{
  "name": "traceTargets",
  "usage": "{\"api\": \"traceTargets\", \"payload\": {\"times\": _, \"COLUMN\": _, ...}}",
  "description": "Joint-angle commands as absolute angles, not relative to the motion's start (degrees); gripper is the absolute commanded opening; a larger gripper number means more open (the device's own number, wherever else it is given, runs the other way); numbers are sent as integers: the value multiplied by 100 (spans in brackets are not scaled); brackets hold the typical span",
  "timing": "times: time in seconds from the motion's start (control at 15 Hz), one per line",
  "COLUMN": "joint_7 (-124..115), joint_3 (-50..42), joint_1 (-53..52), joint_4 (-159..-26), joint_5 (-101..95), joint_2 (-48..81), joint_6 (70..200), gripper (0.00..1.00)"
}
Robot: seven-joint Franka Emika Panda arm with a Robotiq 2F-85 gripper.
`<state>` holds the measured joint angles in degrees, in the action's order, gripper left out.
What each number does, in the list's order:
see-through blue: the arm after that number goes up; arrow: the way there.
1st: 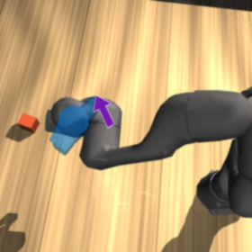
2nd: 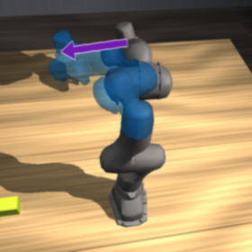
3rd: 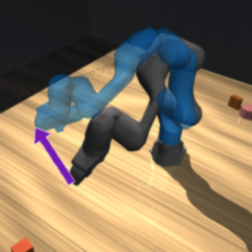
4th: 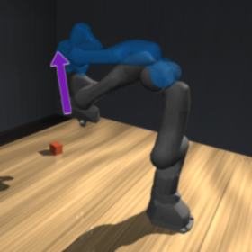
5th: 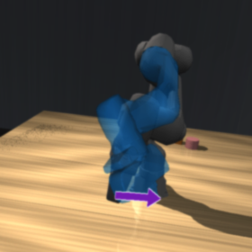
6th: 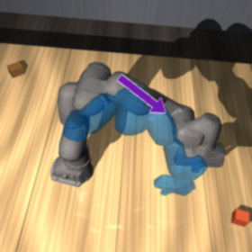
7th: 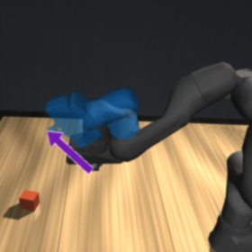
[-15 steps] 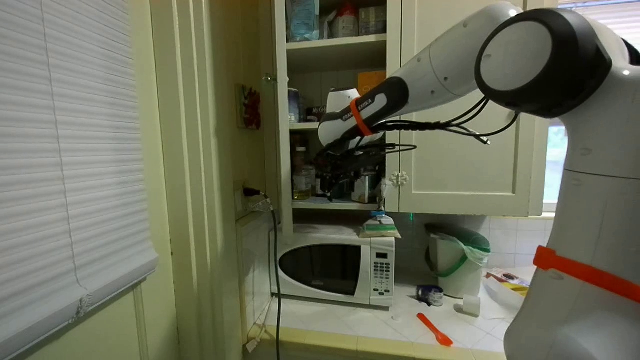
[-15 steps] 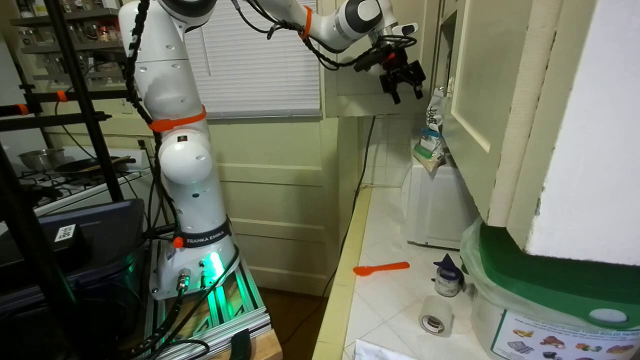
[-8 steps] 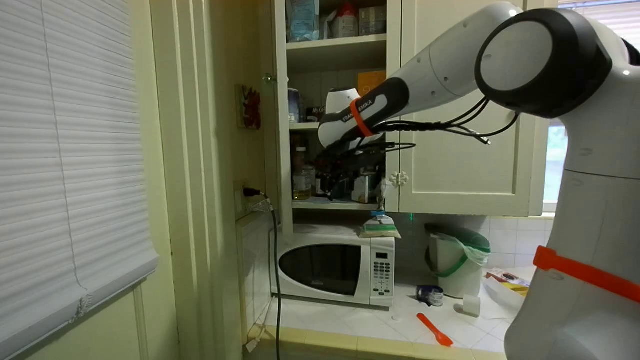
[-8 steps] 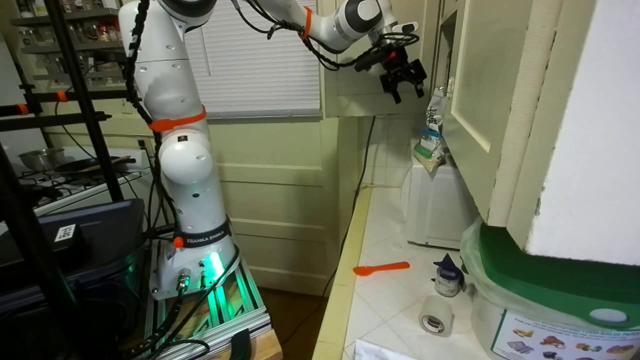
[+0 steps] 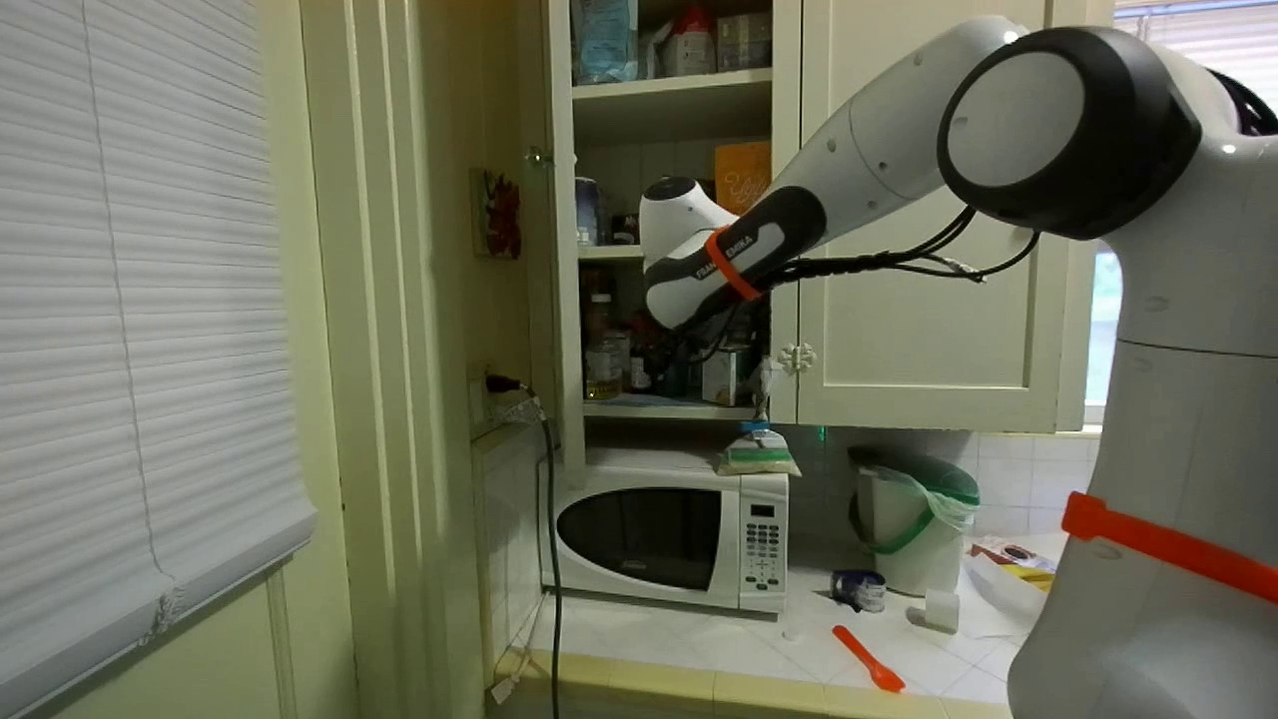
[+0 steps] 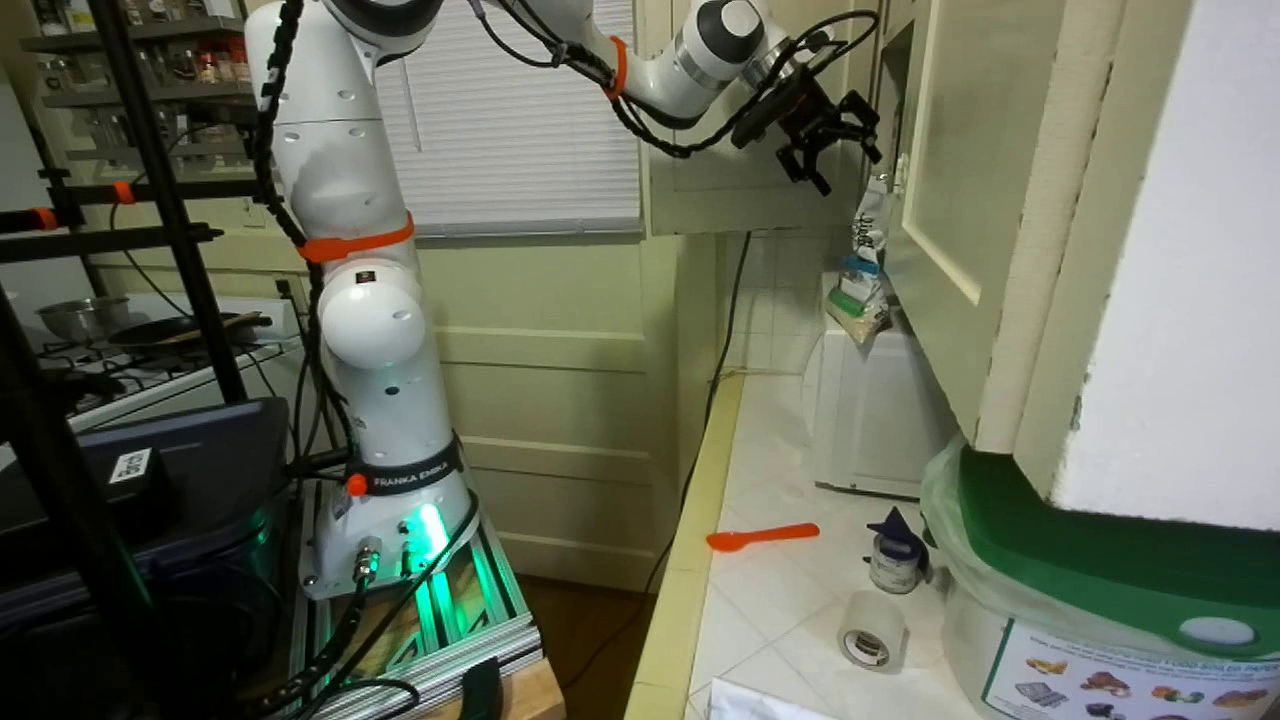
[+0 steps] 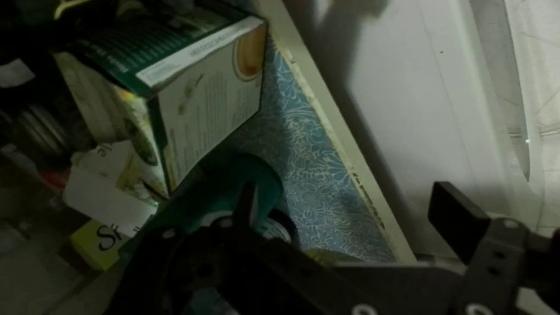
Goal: Remove the cup from the cupboard
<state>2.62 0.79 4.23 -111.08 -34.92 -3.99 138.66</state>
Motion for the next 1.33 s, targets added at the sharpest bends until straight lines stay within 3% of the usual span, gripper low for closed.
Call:
{"api": "traceTargets", "payload": {"times": 0.0, "joint_7": -85, "joint_3": -17, "joint_1": 432, "joint_4": -11117, "joint_5": -4470, "joint_2": -229, "joint_6": 14408, "gripper": 100}}
{"api": "traceTargets", "payload": {"times": 0.6, "joint_7": -1620, "joint_3": -162, "joint_1": 494, "joint_4": -11010, "joint_5": -6737, "joint_2": 35, "joint_6": 15158, "gripper": 100}}
{"api": "traceTargets", "payload": {"times": 1.27, "joint_7": -2224, "joint_3": -208, "joint_1": 501, "joint_4": -10441, "joint_5": -7517, "joint_2": 465, "joint_6": 15301, "gripper": 100}}
